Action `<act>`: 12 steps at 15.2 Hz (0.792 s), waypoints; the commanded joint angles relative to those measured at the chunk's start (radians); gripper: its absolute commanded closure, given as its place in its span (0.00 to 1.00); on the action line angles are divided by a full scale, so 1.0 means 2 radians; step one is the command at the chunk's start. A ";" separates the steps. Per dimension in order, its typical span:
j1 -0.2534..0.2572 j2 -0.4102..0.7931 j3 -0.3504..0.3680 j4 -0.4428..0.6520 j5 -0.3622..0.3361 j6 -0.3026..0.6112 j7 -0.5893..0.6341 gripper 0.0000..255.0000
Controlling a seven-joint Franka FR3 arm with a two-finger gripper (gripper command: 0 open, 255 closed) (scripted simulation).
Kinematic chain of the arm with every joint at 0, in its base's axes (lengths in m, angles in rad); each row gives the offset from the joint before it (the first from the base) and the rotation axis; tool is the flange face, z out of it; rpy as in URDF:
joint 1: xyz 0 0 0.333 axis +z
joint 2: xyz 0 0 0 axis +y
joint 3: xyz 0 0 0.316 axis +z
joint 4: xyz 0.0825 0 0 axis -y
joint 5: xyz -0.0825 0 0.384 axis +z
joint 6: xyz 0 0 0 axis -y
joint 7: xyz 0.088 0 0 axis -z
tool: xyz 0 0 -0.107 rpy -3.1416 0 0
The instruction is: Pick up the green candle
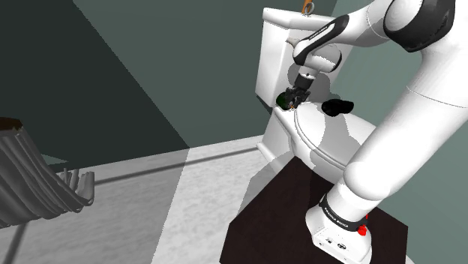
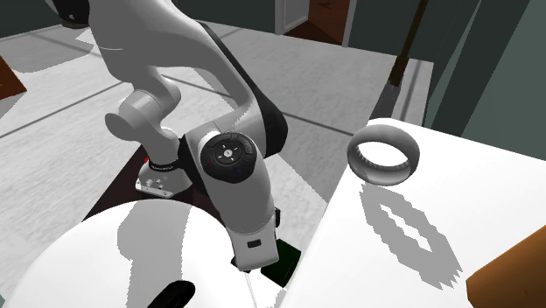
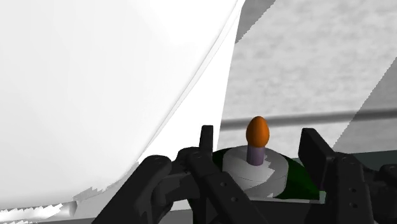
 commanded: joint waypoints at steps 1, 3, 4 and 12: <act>0.000 0.000 0.000 -0.001 0.000 0.001 0.000 1.00; 0.000 0.000 0.000 -0.001 0.000 0.001 0.000 1.00; 0.000 0.000 0.000 -0.001 0.000 0.001 0.000 1.00; 0.000 -0.011 -0.001 0.008 -0.010 -0.017 0.008 1.00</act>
